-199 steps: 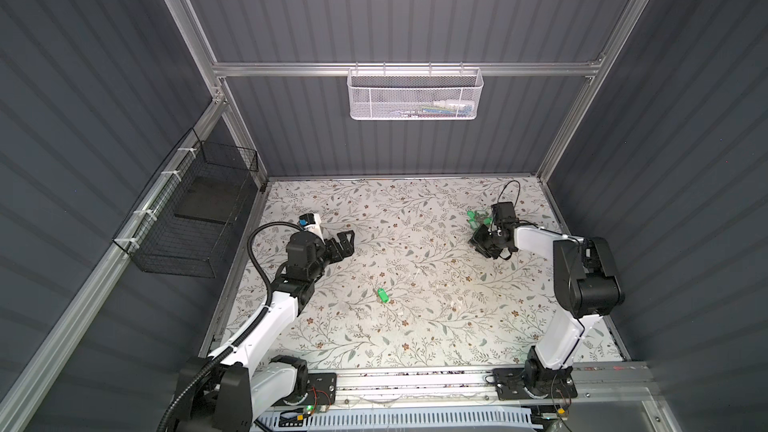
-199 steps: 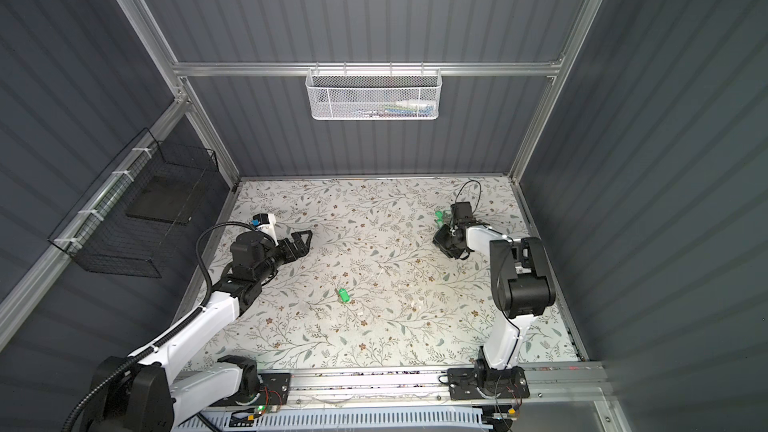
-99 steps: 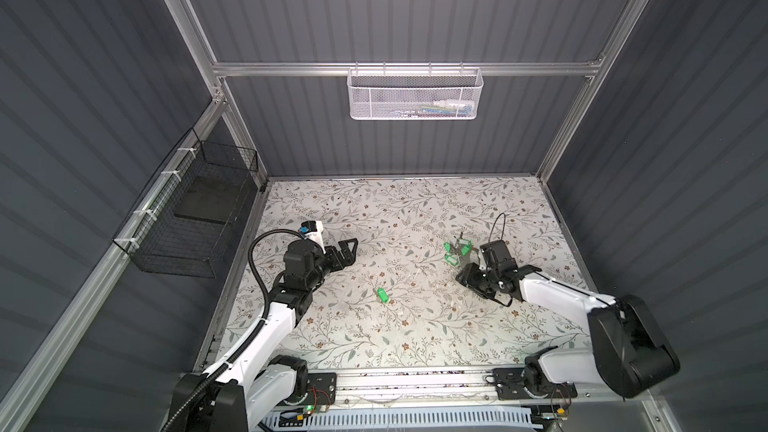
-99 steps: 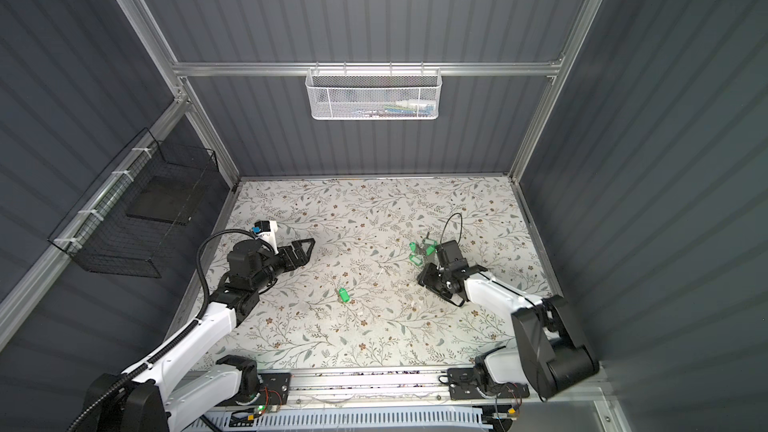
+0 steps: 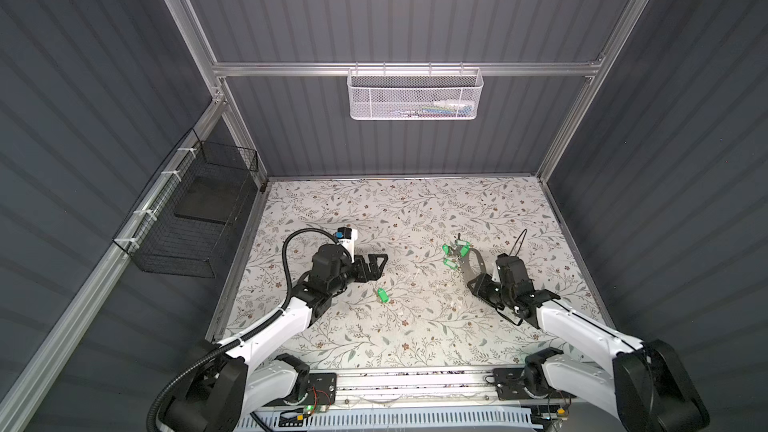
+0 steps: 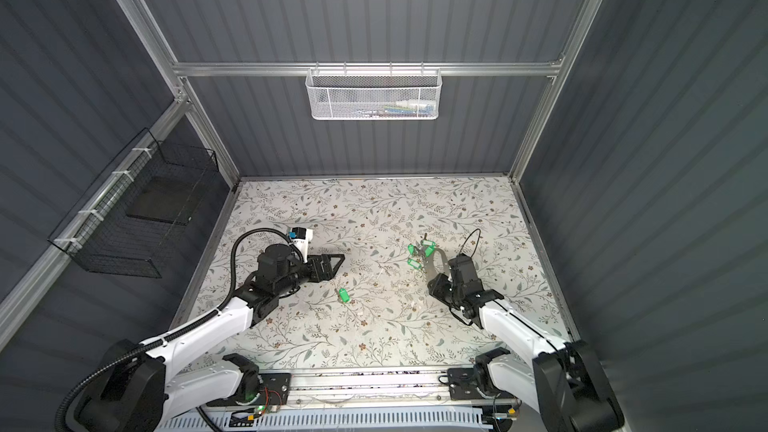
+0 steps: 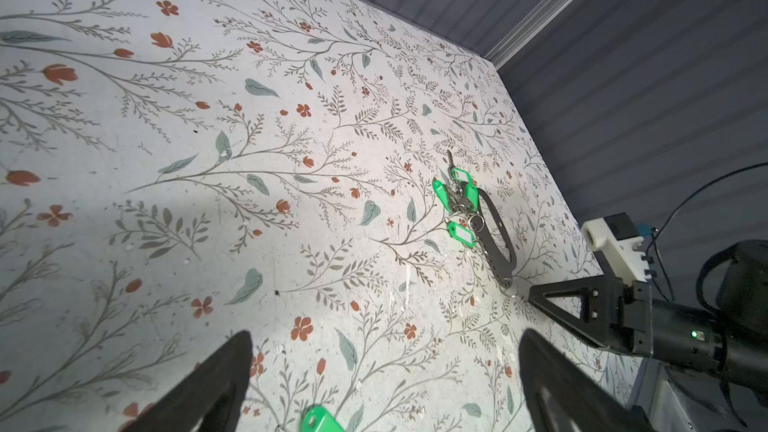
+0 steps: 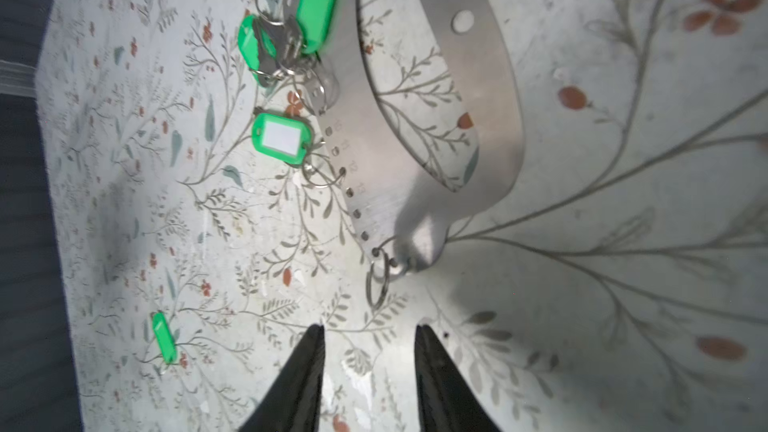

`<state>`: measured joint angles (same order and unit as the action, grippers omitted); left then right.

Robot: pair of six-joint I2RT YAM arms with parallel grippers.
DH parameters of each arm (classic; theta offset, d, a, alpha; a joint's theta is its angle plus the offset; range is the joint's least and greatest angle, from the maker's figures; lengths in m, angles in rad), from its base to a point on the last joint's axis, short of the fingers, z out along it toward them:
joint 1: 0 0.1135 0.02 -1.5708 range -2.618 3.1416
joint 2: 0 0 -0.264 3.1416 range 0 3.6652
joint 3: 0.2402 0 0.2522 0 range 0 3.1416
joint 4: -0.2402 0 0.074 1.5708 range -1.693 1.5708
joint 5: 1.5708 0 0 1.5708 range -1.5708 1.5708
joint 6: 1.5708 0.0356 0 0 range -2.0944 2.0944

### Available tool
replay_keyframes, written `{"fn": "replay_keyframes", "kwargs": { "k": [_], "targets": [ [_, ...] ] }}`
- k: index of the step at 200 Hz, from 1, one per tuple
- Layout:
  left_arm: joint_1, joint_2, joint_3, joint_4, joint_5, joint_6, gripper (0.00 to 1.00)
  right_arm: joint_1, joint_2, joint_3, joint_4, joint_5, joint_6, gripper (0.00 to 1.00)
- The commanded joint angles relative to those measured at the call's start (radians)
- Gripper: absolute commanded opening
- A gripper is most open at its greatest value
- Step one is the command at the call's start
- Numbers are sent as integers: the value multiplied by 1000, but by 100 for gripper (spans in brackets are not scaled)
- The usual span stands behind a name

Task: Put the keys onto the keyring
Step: 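Grasp the plate's ring with the right gripper and lift it, then carry the plate toward the left gripper while the left gripper reaches to meet it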

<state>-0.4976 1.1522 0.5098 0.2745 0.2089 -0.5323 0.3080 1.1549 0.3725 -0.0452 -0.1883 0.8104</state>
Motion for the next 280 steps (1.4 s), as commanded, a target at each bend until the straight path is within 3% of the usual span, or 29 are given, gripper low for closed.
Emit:
{"fn": "replay_keyframes", "kwargs": {
  "k": [1, 20, 85, 133, 163, 218, 246, 280],
  "targets": [
    [-15, 10, 44, 8, -23, 24, 100, -9, 72, 22, 58, -45, 10, 33],
    [-19, 6, 47, 1, -31, 24, 100, -12, 97, 23, 78, -39, 15, 27],
    [-24, 22, 68, -17, -32, 34, 100, -31, 123, 41, 73, -2, -25, 24],
    [-28, 14, 90, -40, -39, 41, 100, -50, 114, 57, 55, -17, -80, 0],
    [-30, 16, 110, -55, -33, 41, 100, -47, 39, 105, -31, -11, -167, 0],
    [-29, -22, 207, -157, -28, 107, 100, 43, -206, 222, -177, 56, -442, 0],
    [-29, -22, 298, -207, 14, 135, 100, 55, -299, 275, -119, -15, -532, 0],
    [-30, -7, 407, -235, 111, 141, 100, 87, -300, 365, -55, -137, -603, 0]
  ]
}}
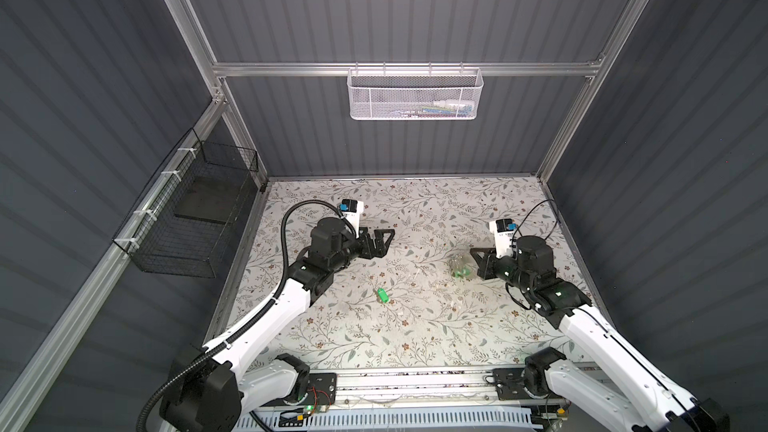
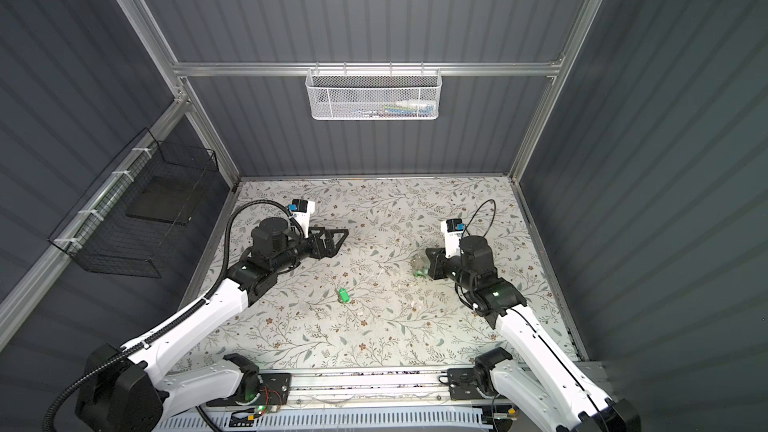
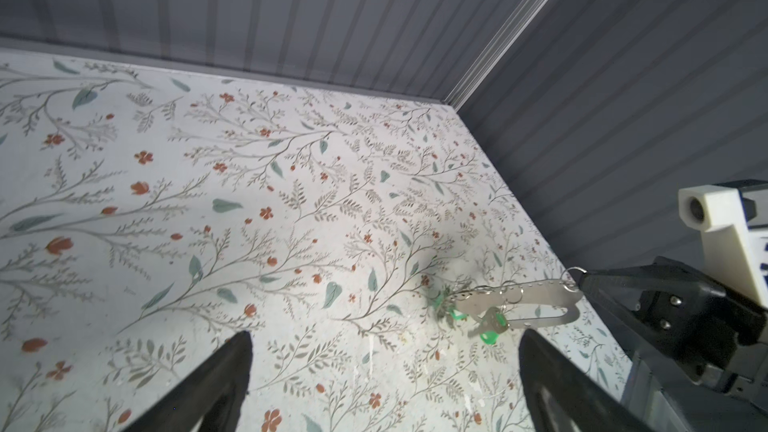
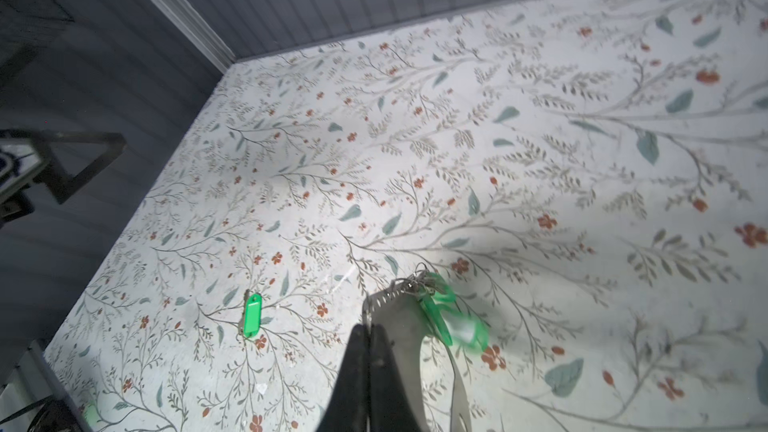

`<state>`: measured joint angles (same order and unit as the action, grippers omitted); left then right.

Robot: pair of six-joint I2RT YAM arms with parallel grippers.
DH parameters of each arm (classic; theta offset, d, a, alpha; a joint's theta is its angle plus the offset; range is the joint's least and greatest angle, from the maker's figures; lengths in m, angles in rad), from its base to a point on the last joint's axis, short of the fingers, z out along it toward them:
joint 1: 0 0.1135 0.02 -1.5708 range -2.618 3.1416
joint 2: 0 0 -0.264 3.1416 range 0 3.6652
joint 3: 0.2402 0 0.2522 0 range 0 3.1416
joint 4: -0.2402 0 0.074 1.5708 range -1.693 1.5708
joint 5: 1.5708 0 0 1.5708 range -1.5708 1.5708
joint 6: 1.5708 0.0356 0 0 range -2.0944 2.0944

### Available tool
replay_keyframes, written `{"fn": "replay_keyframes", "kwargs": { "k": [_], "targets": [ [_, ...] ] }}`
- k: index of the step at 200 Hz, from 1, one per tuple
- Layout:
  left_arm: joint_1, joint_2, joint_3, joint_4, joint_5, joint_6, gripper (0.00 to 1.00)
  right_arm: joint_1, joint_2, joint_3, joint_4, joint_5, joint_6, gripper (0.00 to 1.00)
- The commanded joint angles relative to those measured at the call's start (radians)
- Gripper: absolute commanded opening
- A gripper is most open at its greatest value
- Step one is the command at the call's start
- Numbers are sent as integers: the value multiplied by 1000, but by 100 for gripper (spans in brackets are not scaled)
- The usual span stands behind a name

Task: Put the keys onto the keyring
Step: 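Carry the plate toward the left gripper while the left gripper reaches to meet it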

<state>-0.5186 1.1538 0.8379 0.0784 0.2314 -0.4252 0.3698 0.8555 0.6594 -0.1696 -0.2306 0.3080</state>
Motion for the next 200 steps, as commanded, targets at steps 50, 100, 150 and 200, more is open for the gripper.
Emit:
{"fn": "replay_keyframes", "kwargs": {
  "k": [50, 100, 150, 200],
  "targets": [
    [-9, 6, 139, -13, 213, 28, 100, 47, 67, 202, 134, -349, -110, 0],
    [-30, 82, 169, 27, 287, 30, 99, 47, 147, 288, 182, -534, -54, 0],
    [-120, 166, 222, -11, 273, 102, 95, 53, 190, 347, 131, -528, -64, 0],
    [-171, 143, 177, 9, 304, 131, 90, 54, 201, 386, -4, -375, -124, 0]
  ]
}}
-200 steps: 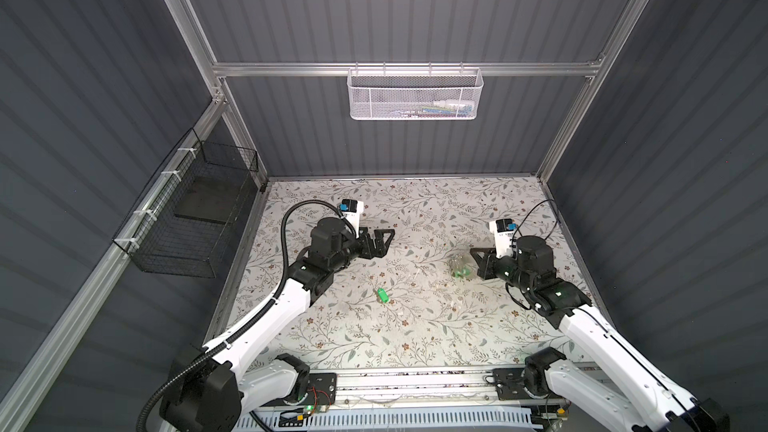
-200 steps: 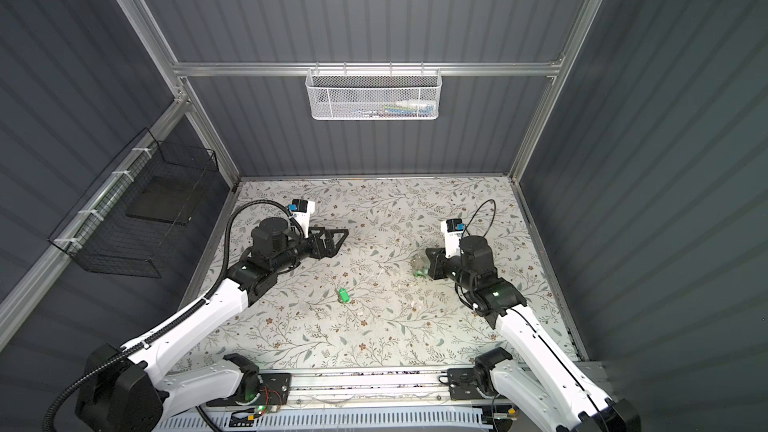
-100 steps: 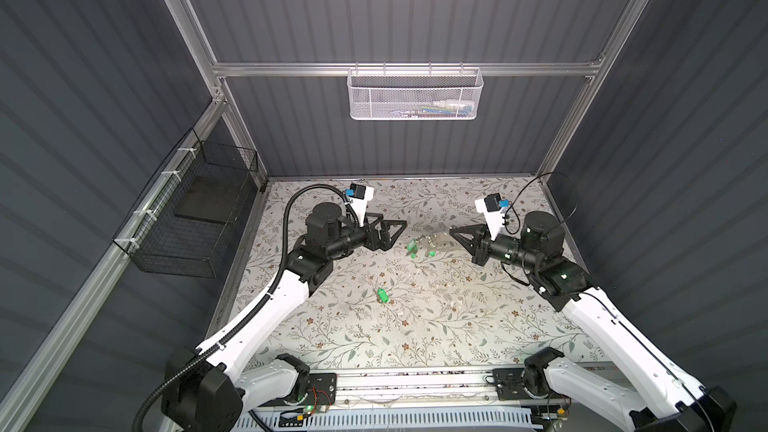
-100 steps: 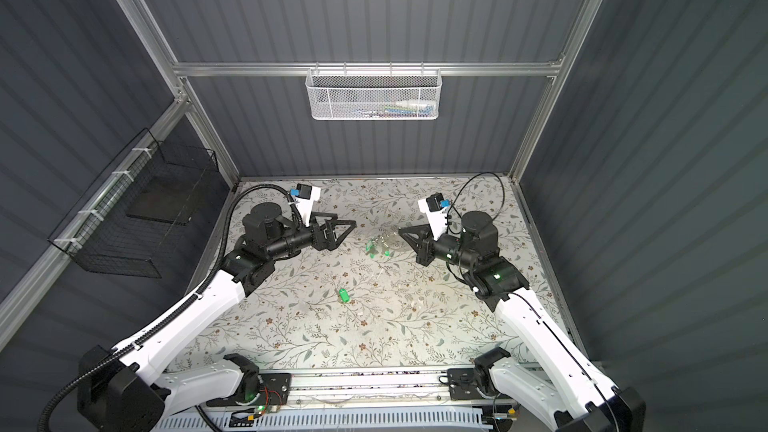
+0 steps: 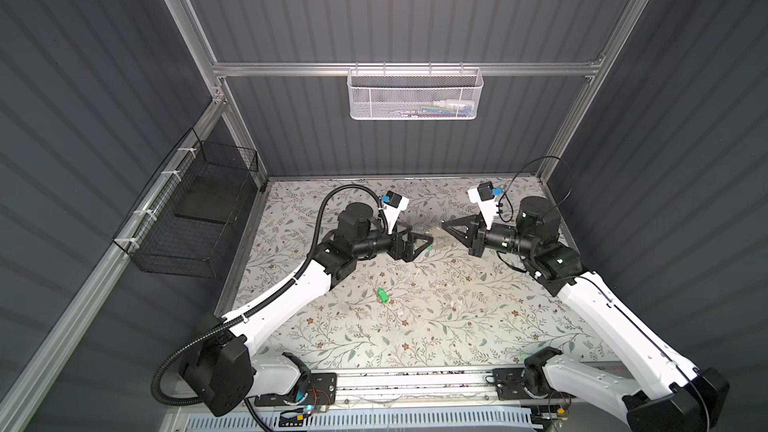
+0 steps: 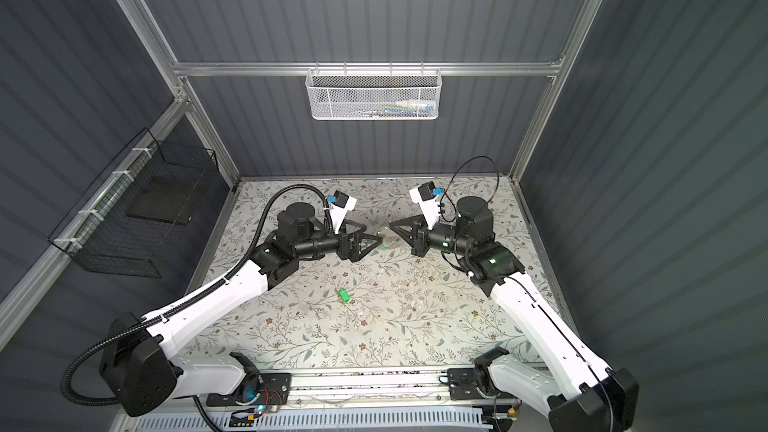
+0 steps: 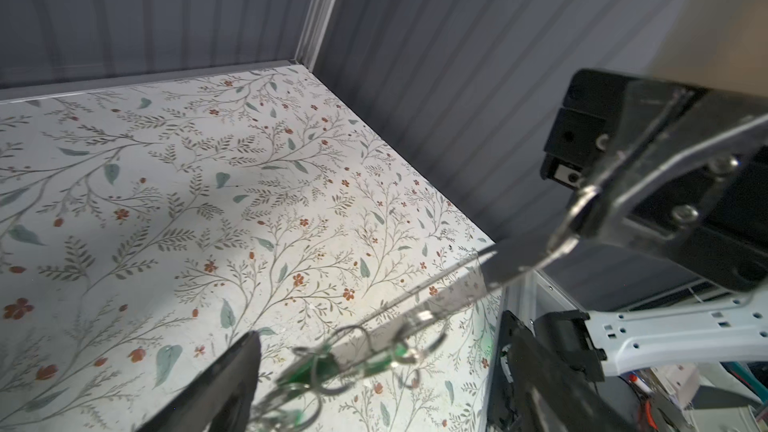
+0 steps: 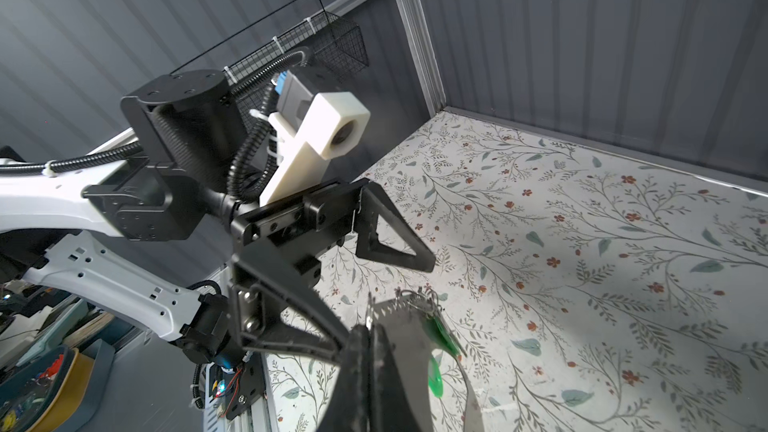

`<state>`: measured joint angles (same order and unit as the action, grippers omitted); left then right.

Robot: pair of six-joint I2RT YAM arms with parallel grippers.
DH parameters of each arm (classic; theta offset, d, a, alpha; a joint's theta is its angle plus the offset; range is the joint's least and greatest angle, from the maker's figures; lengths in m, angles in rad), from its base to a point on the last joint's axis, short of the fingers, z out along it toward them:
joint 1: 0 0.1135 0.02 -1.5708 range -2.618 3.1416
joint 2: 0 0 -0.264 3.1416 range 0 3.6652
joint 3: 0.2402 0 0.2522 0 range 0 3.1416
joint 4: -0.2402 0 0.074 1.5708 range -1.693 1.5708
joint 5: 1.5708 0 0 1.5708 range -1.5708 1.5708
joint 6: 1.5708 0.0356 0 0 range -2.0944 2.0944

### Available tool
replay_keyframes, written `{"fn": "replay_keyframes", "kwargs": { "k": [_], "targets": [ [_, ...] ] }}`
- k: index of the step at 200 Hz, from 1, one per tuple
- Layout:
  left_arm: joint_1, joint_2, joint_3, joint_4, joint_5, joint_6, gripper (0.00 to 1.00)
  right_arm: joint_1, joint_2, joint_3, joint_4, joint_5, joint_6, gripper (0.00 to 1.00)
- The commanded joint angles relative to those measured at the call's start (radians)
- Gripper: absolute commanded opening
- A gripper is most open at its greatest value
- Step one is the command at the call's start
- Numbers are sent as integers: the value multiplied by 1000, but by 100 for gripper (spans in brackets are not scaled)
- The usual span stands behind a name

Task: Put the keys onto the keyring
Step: 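Carry the plate toward the left gripper while the left gripper reaches to meet it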

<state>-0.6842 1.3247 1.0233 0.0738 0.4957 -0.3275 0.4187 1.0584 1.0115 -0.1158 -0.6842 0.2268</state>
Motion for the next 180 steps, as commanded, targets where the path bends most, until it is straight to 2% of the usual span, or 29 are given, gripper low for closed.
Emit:
{"fn": "replay_keyframes", "kwargs": {
  "k": [1, 31, 46, 96, 111, 125, 139, 149, 180],
  "targets": [
    [-6, -29, -9, 16, 41, 34, 90, 4, -3, 33, -59, 80, -43, 0],
    [-36, -48, -36, 48, 70, 57, 80, 3, -9, 28, -58, 74, -37, 0],
    [-46, -41, -30, 28, 52, 90, 69, 3, -12, 29, -52, 40, -20, 0],
    [-55, -16, 1, -4, 35, 172, 63, 4, -20, 22, -64, -72, 6, 0],
    [-57, -18, 4, -2, 41, 196, 55, 4, -17, 21, -76, -84, 5, 0],
    [-59, -15, 6, -2, 48, 216, 42, 4, -16, 21, -83, -87, 4, 0],
    [-60, -12, 6, 0, 59, 230, 40, 5, -14, 24, -88, -90, 3, 0],
    [-62, -6, 7, 1, 66, 237, 34, 3, -12, 26, -87, -94, 4, 0],
    [-63, 11, 21, 8, 72, 246, 31, 5, 6, 33, -89, -133, 11, 0]
  ]
}}
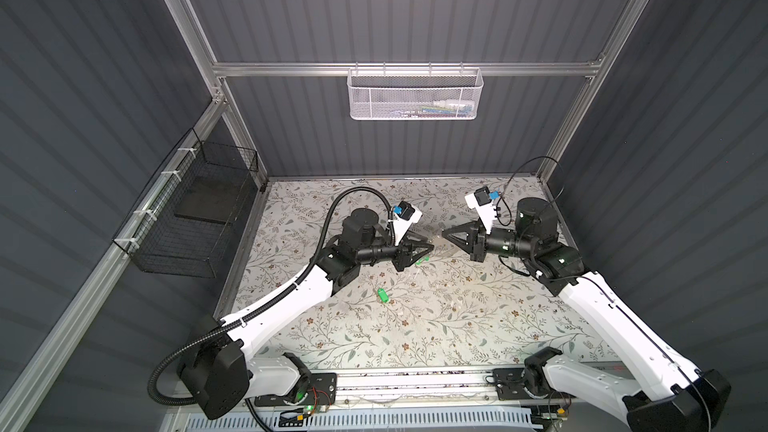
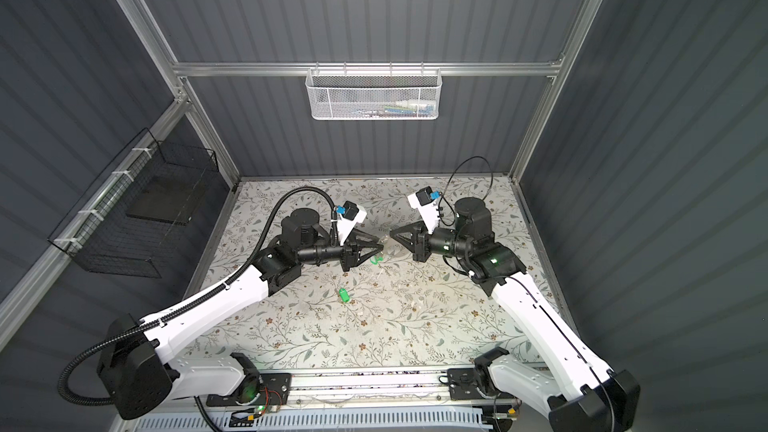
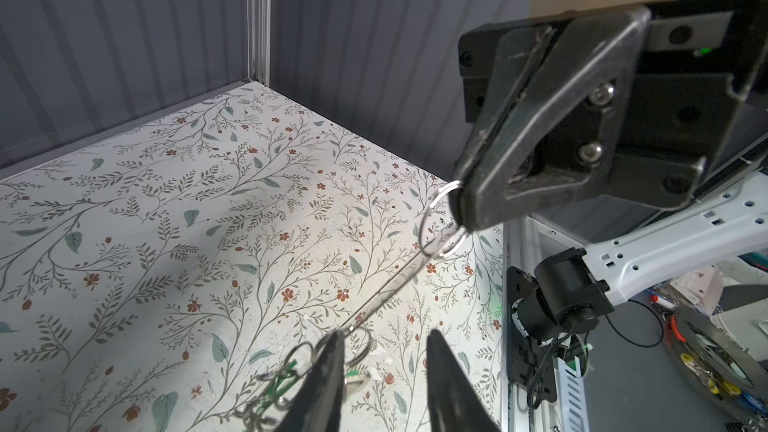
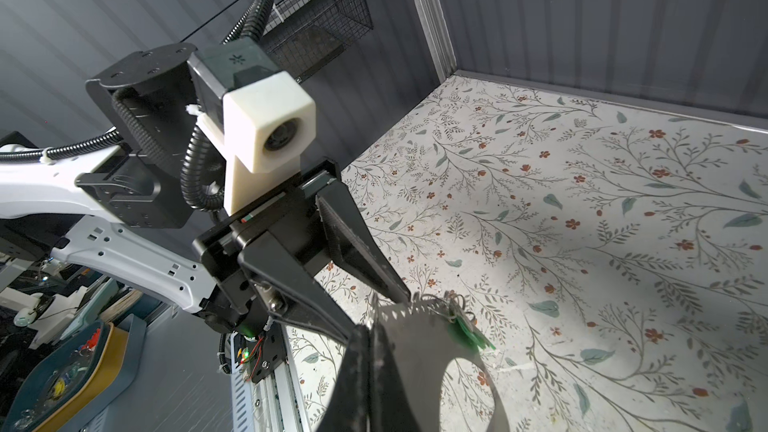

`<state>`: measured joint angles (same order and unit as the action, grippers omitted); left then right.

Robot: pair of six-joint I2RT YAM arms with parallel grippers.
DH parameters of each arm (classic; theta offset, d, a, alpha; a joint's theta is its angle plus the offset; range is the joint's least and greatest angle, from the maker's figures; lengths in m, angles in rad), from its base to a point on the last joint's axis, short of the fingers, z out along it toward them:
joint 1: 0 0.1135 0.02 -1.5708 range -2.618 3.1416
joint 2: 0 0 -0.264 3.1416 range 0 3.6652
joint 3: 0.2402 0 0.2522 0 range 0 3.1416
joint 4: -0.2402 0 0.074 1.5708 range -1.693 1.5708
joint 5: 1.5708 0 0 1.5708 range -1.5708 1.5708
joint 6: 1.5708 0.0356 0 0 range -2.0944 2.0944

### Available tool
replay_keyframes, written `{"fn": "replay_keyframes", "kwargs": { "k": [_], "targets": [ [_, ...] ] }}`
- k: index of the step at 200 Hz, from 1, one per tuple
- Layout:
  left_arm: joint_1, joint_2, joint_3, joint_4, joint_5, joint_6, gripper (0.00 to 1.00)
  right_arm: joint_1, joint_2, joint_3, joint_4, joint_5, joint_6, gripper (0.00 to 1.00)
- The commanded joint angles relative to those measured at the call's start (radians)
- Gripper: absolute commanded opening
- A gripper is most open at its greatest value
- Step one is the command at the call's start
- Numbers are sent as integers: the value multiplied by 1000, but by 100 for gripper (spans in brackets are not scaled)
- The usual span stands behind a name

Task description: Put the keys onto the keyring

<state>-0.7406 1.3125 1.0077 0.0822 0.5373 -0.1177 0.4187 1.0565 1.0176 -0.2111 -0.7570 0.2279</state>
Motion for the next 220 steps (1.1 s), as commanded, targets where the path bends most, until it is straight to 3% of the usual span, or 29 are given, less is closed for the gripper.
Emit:
{"fn": "replay_keyframes", "kwargs": {
  "k": [1, 15, 25, 47, 62, 87, 145, 220],
  "targets": [
    [-7, 23, 37, 1, 31, 36, 31, 5, 9, 28, 6, -61, 11, 0],
    [-9, 24, 38, 15, 43, 42, 30, 3, 16, 29, -1, -68, 11, 0],
    [-11, 23, 38, 25, 46, 47, 35, 4, 20, 32, -8, -71, 11, 0],
    [-13, 13, 47, -7, -12, 79, 37, 3, 22, 38, -28, -63, 8, 0],
    [-11, -8, 35, -4, -40, 93, 46, 2, 18, 39, -37, -51, 1, 0],
    [-13, -26, 17, 11, -39, 106, 46, 2, 13, 36, -31, -57, 4, 0],
    [-16, 23, 40, -3, 80, 105, 25, -3, 29, 53, -27, -86, 22, 0],
    [-20, 10, 37, -4, 45, 118, 0, -5, 28, 59, -76, -68, 4, 0]
  ]
}}
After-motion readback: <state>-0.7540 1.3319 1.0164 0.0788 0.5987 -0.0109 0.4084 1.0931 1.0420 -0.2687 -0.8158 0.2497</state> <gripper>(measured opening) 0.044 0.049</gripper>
